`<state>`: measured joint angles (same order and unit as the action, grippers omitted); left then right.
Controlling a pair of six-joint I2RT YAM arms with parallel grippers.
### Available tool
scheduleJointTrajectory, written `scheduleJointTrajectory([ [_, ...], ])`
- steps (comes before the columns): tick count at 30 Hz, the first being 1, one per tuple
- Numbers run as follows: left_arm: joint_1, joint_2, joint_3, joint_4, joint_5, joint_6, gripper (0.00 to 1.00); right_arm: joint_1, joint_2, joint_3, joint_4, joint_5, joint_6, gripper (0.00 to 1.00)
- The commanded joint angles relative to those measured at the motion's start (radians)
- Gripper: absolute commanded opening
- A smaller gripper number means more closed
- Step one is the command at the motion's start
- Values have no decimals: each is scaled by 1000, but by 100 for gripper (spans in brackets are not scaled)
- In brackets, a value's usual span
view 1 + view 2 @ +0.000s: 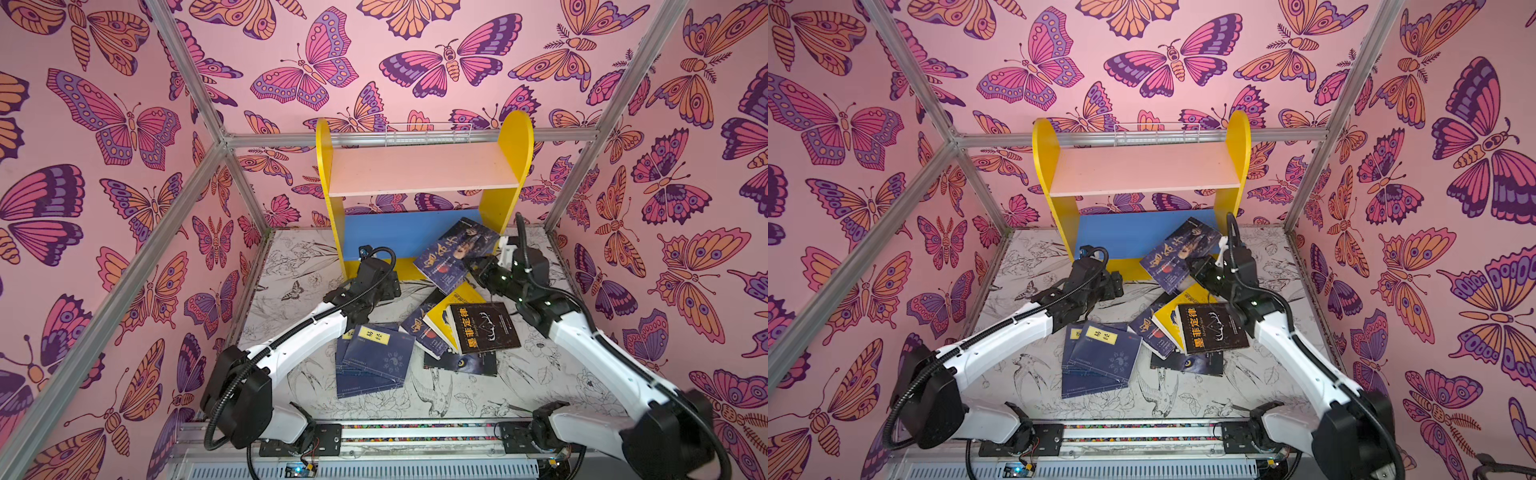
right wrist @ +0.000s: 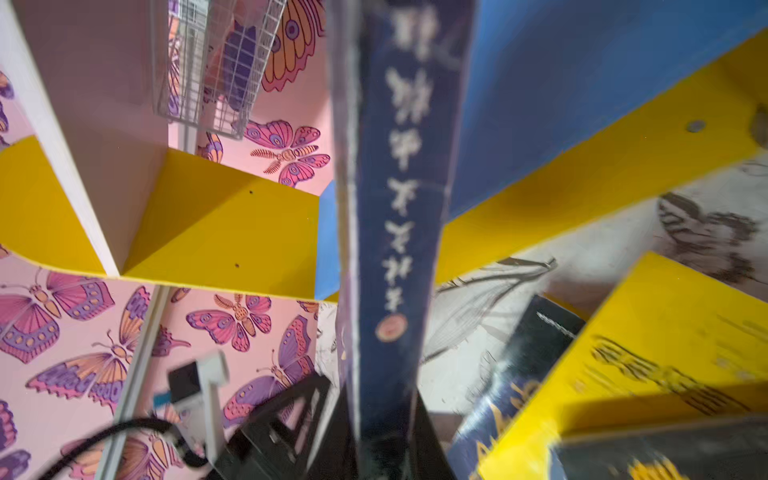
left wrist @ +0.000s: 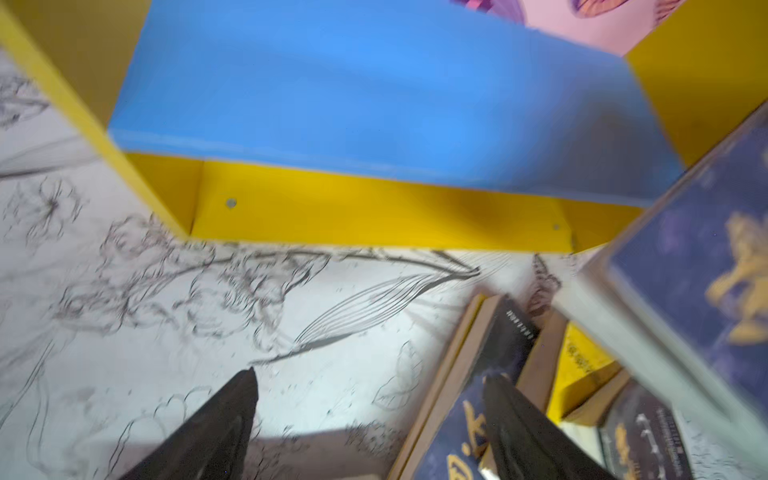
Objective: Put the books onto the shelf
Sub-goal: 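Lift the dark blue illustrated book with the right gripper toward the blue shelf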
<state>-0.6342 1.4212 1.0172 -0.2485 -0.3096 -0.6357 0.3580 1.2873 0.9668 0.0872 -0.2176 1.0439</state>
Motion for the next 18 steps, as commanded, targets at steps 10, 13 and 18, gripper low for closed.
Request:
scheduleJointTrajectory([
  [10, 2, -59, -9, -83, -59, -44, 90, 4, 363, 185, 476, 354, 265, 0],
  [13, 2, -73, -14, -92, -73, -43, 90, 6, 431, 202, 484, 418, 344, 0],
  [18, 3, -92, -15, -97, -86, -36, 90, 6, 507, 233, 525, 463, 378, 0],
])
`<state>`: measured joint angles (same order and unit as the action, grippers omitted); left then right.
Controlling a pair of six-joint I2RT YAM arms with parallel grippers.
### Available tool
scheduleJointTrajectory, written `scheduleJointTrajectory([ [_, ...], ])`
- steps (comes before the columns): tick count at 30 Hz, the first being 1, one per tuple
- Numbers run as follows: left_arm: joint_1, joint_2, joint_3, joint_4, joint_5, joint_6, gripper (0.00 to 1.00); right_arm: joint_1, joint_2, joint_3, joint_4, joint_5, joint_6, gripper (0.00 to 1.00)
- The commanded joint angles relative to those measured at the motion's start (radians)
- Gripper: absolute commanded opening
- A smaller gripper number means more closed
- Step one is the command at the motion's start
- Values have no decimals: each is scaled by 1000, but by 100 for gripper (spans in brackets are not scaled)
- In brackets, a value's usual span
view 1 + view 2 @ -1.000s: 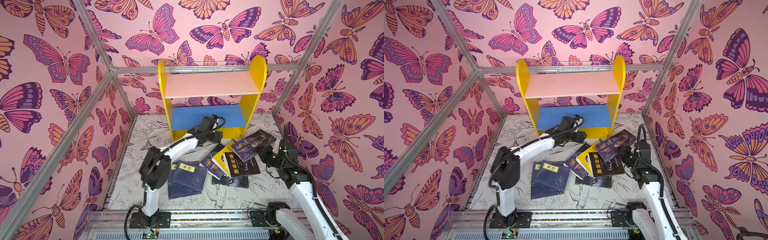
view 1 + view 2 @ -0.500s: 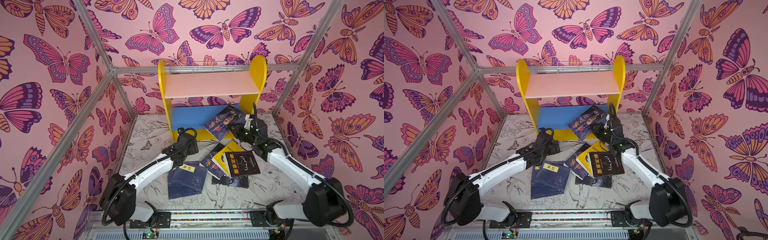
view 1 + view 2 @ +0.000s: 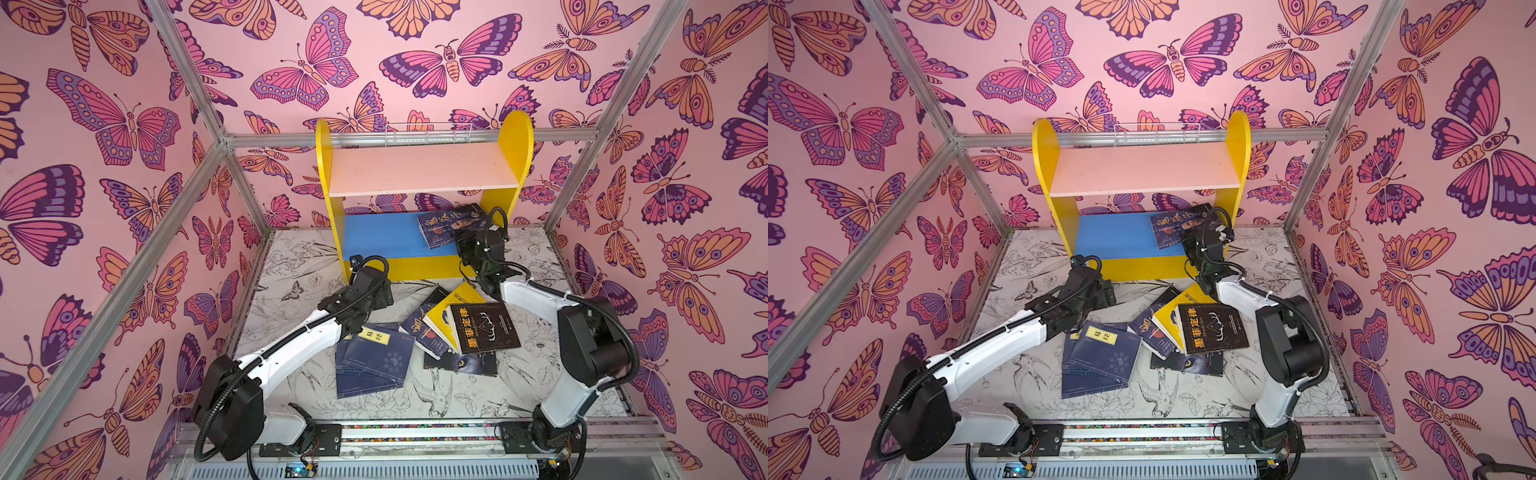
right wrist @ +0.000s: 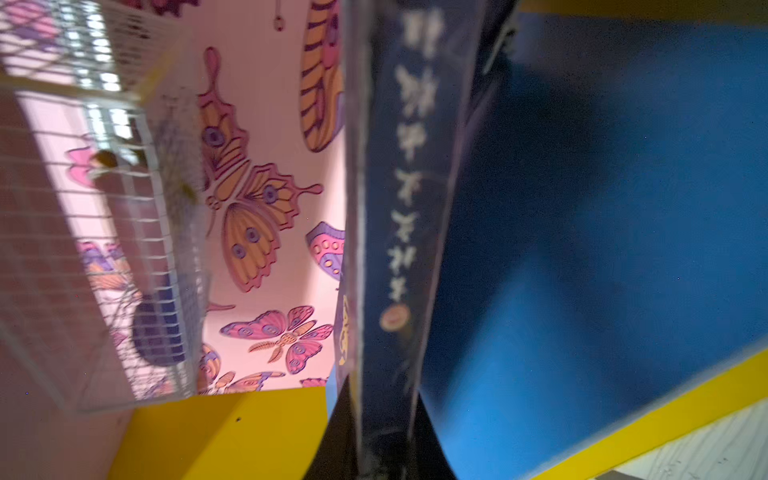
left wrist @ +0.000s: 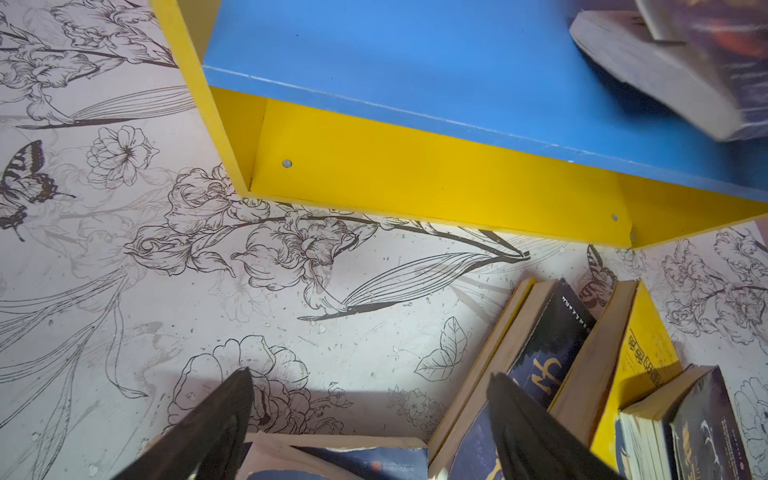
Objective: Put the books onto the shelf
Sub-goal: 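Lift the dark blue illustrated book with the right gripper toward the blue shelf, then lay the dark blue book on the blue shelf and open the right gripper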
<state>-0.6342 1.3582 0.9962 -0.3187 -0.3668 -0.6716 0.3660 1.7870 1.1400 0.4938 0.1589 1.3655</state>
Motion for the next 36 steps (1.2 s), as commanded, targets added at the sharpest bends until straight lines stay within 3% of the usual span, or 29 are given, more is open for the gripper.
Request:
scheduleJointTrajectory([
  [1, 2, -29, 7, -29, -29, 1, 90, -2, 14, 70, 106, 86, 64, 0],
  [7, 3, -22, 3, -33, -25, -5, 91, 2, 29, 70, -3, 119, 158, 2],
  [8, 2, -18, 4, -33, -20, -6, 91, 3, 28, 61, -2, 121, 181, 12],
  [10, 1, -15, 7, -34, -16, -9, 92, 3, 22, 48, -24, 121, 224, 40],
  [11, 3, -15, 8, -34, -16, -11, 92, 6, 14, 46, -61, 113, 243, 48],
  [16, 1, -9, 14, -35, -20, -12, 92, 9, -52, 54, -304, 106, 236, 63],
  [24, 0, 55, 52, -31, 73, 32, 95, -33, -204, -48, -499, 81, 104, 65],
  [29, -17, 168, 113, 10, 234, 144, 96, -100, -458, -226, -711, 36, 6, 65],
  [32, -54, 262, 176, 56, 367, 239, 96, -177, -618, -350, -896, -83, -69, 65],
  [36, -141, 405, 303, 77, 504, 412, 98, -333, -777, -502, -1136, -369, -193, 66],
])
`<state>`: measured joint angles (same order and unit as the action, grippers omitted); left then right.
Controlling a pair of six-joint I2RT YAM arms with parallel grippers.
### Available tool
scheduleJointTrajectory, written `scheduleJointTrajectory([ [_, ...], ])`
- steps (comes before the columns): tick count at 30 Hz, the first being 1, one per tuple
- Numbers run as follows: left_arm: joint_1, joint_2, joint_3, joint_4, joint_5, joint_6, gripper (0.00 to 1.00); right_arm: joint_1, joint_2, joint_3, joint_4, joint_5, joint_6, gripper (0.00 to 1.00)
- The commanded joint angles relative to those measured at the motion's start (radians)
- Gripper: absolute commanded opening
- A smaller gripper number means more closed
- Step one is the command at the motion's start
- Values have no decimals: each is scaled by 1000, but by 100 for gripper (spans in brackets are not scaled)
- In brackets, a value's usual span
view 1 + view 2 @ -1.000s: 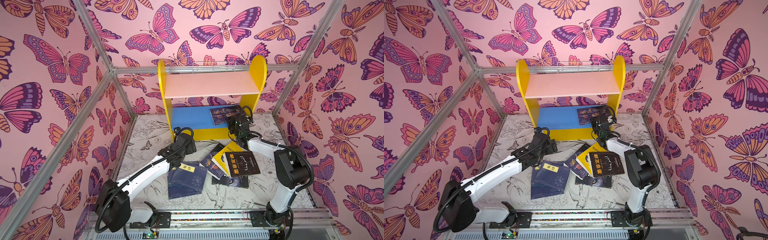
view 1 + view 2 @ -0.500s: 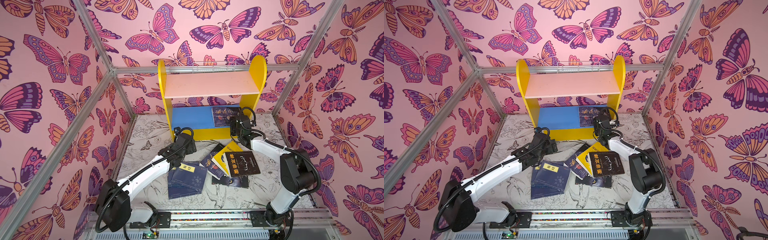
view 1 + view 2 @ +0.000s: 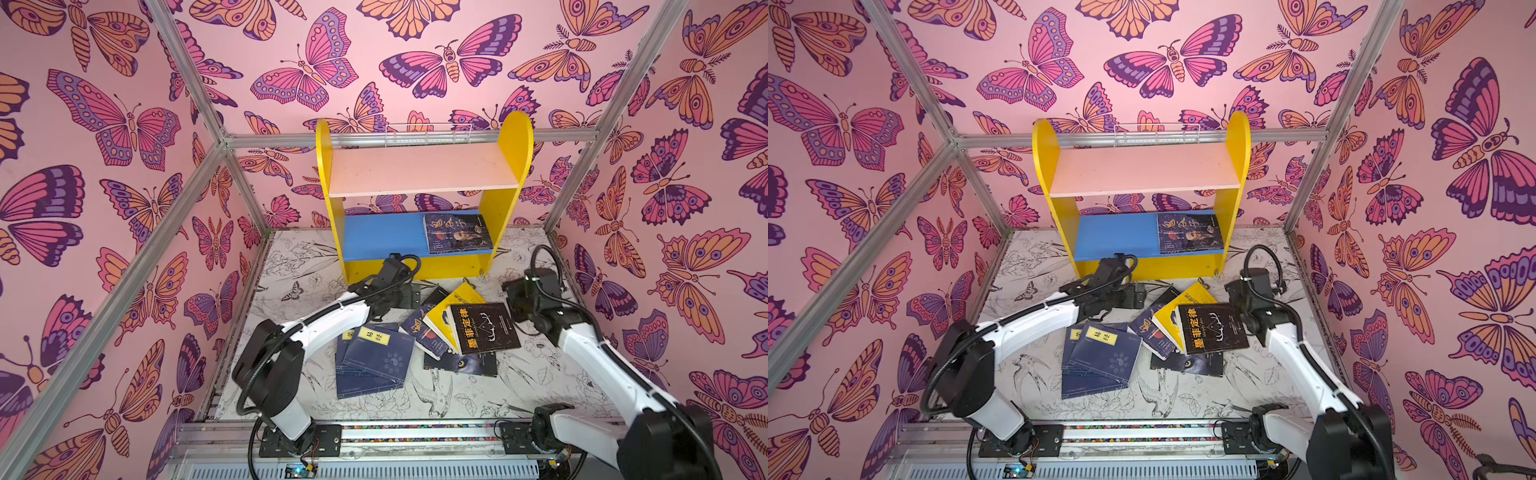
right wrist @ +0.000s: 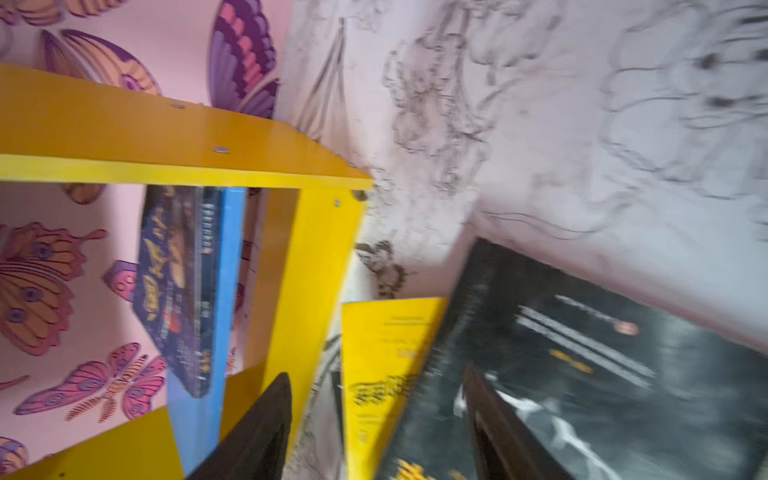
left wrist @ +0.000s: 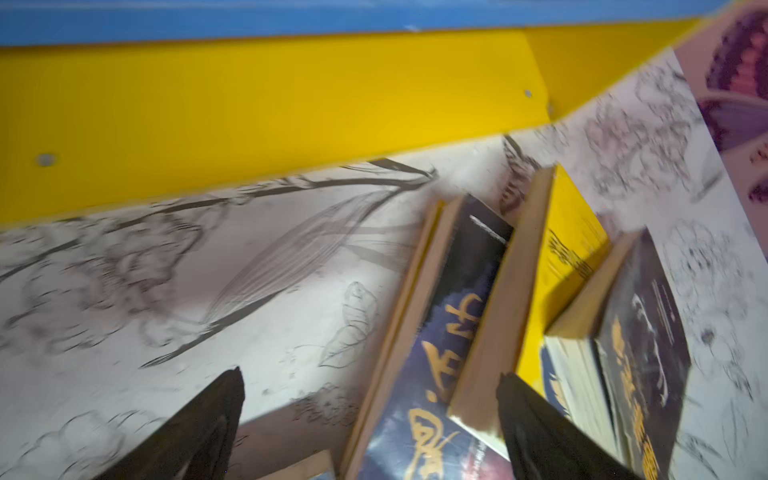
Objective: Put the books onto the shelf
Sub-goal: 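Lay the dark blue book on the blue shelf and open the right gripper, then grasp the black 'Murphy's law' book with the right gripper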
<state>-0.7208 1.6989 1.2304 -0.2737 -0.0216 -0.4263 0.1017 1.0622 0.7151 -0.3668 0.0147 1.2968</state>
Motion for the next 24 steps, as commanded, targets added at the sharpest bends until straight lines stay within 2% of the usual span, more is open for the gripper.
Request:
scheduleJointTrajectory([
  [1, -71, 97, 105, 32, 187, 199, 98, -82, -73, -95, -333, -254, -142, 70],
  [5, -97, 191, 202, 33, 284, 226, 98, -180, -125, -151, -376, -352, -174, 75],
  [8, -100, 240, 251, 34, 287, 218, 98, -195, -123, -186, -366, -393, -163, 75],
  [13, -103, 295, 280, 31, 242, 221, 95, -215, -52, -269, -248, -488, -126, 76],
  [18, -103, 330, 253, 31, 186, 218, 89, -213, 120, -316, 62, -639, -102, 74],
  [20, -103, 341, 240, 30, 159, 217, 87, -213, 167, -308, 128, -652, -109, 73],
  [24, -103, 365, 224, 26, 135, 228, 78, -213, 188, -284, 145, -647, -132, 71],
])
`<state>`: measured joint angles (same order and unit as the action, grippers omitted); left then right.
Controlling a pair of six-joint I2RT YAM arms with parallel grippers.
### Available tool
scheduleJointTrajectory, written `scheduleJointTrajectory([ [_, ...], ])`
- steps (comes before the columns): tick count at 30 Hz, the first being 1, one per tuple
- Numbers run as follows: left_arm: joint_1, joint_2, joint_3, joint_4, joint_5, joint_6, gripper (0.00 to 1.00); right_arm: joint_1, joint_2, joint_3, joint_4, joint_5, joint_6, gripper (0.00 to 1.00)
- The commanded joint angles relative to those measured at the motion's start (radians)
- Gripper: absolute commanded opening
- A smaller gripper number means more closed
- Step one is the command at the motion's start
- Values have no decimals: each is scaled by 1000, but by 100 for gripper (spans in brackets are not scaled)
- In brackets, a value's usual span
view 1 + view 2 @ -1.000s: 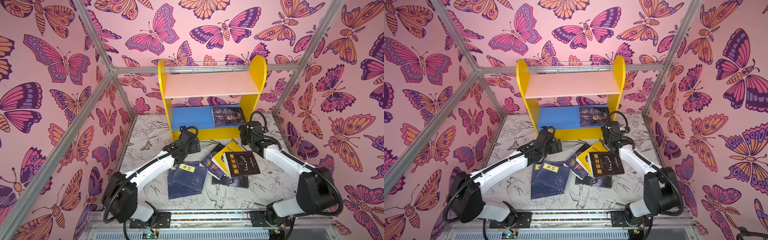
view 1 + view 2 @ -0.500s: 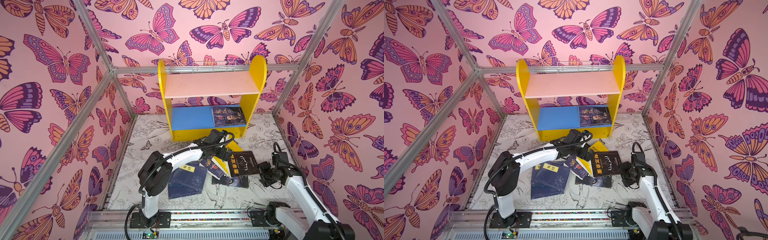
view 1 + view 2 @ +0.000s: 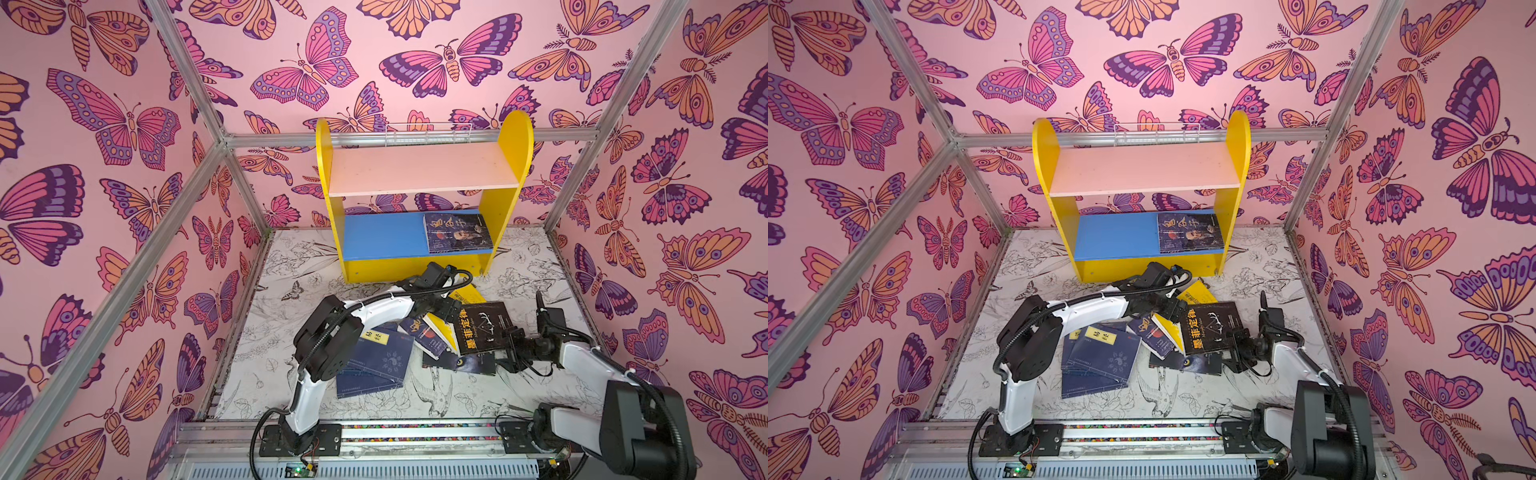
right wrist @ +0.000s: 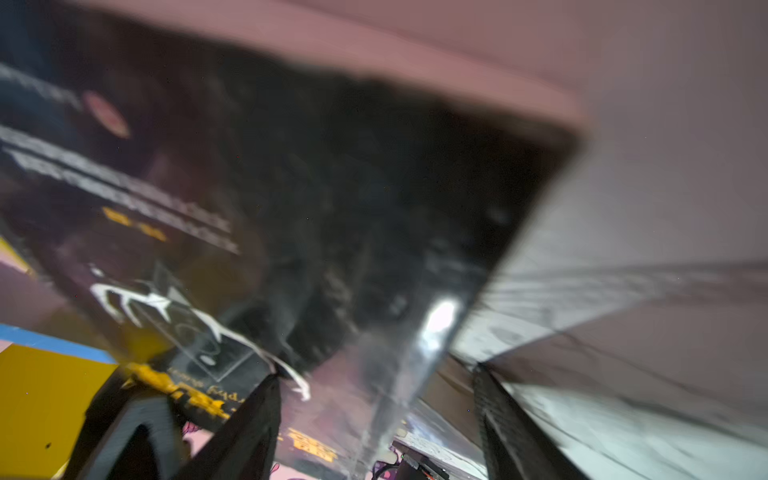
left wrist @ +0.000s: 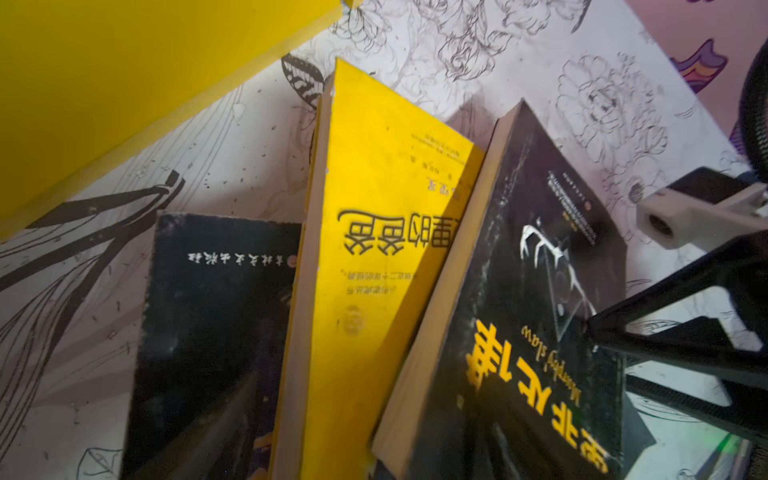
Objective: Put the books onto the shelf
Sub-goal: 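Grasp the black 'Murphy's law' book with the right gripper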
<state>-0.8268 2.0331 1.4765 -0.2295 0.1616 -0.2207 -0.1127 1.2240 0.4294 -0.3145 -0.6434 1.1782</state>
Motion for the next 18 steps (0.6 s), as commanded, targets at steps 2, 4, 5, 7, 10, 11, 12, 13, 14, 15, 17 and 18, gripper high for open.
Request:
scheduleJointTrajectory([
  [2, 3, 46, -14, -34, -52, 32, 75, 2, 10, 9, 108, 22, -15, 71],
  [4, 3, 56, -2, -51, -57, 37, 73, 1, -24, 6, 158, 38, -11, 68],
  [5, 3, 59, 0, -57, -57, 40, 72, 2, -44, 2, 186, 52, -11, 67],
  [7, 4, 63, 2, -66, -59, 38, 71, 1, -93, -4, 221, 94, -23, 64],
  [10, 3, 68, -1, -80, -52, 38, 71, 2, -162, -31, 299, 145, -26, 58],
  [11, 3, 69, -2, -83, -49, 38, 71, 1, -182, -43, 324, 155, -22, 55],
  [12, 3, 70, -2, -86, -44, 39, 71, 2, -204, -54, 356, 161, -18, 53],
  [13, 3, 70, -1, -88, -41, 39, 71, 1, -219, -63, 376, 161, -16, 51],
  [14, 1, 70, -1, -89, -39, 38, 71, 1, -231, -69, 396, 160, -13, 48],
  [15, 2, 72, 0, -90, -34, 40, 71, 1, -239, -76, 420, 155, -14, 44],
  [17, 2, 75, 4, -88, -25, 39, 71, 1, -242, -83, 456, 138, -14, 36],
  [18, 2, 77, 5, -90, -16, 38, 71, 3, -239, -83, 472, 126, -17, 33],
])
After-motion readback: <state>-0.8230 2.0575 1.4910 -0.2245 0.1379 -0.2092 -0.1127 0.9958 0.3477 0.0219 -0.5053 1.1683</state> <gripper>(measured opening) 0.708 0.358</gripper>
